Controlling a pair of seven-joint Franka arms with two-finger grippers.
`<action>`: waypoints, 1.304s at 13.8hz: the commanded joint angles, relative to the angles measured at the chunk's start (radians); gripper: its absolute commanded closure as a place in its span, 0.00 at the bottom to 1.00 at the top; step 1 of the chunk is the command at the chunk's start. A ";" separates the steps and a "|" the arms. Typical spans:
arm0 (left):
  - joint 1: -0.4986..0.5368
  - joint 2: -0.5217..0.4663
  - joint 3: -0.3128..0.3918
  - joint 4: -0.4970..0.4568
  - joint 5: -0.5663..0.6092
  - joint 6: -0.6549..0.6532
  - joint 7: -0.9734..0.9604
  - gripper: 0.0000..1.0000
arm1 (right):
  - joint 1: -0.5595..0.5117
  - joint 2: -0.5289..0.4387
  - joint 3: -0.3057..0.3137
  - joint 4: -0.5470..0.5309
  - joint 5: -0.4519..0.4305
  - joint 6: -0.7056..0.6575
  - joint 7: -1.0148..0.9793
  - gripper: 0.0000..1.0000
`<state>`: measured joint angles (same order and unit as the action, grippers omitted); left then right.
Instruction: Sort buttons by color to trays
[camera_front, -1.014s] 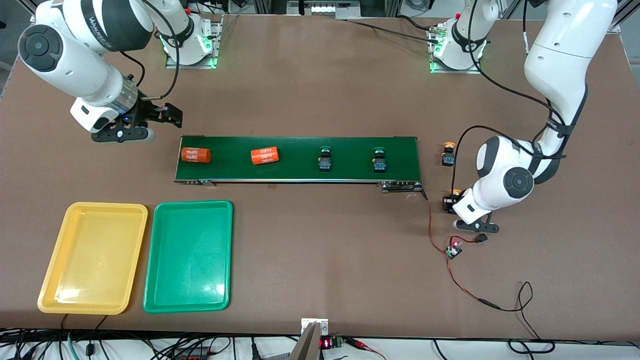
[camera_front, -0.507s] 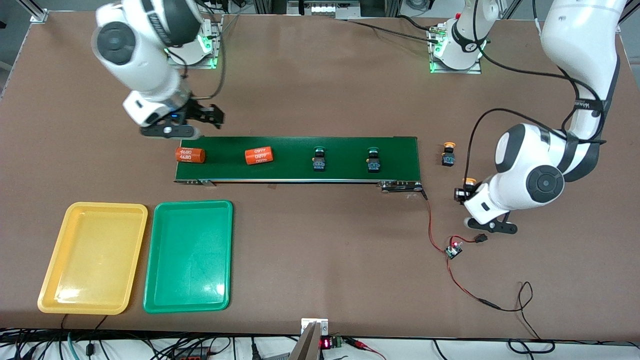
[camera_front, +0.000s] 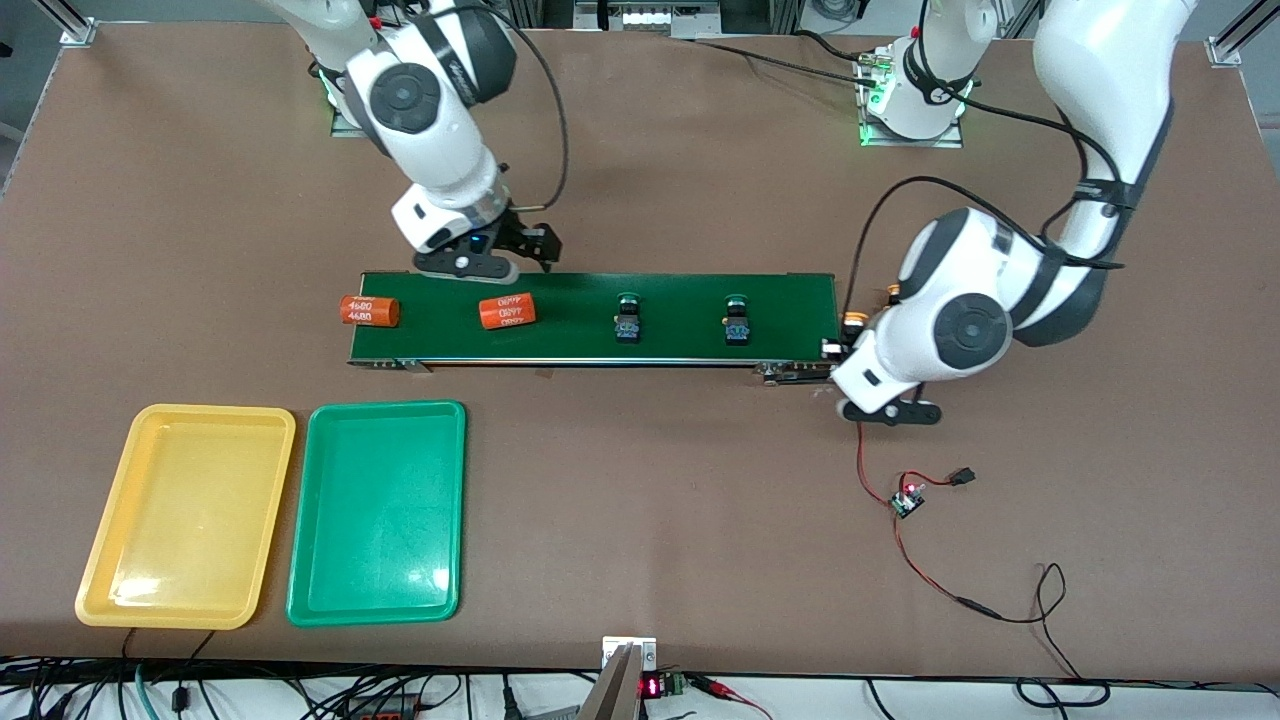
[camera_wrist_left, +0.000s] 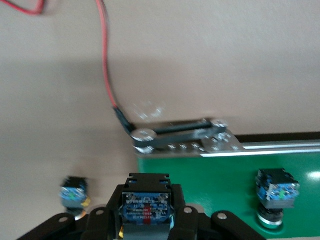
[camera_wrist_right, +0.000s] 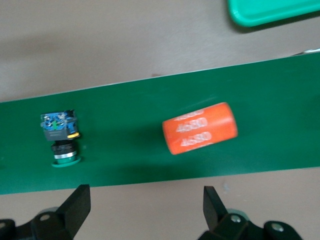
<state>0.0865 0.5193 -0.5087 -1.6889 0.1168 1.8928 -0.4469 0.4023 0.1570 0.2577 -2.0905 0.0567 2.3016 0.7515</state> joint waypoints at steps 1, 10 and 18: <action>0.010 -0.004 -0.022 -0.049 0.000 0.012 -0.029 0.83 | 0.047 0.103 -0.003 0.073 -0.066 0.012 0.026 0.00; 0.010 -0.008 -0.048 -0.196 0.011 0.206 -0.130 0.00 | 0.089 0.160 -0.005 0.110 -0.113 0.030 0.095 0.00; 0.042 -0.054 0.001 0.024 0.014 -0.155 -0.105 0.00 | 0.124 0.295 -0.008 0.219 -0.258 0.057 0.246 0.00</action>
<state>0.1187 0.4790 -0.5382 -1.7024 0.1186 1.8139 -0.5640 0.5143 0.4195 0.2568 -1.9032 -0.1788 2.3410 0.9680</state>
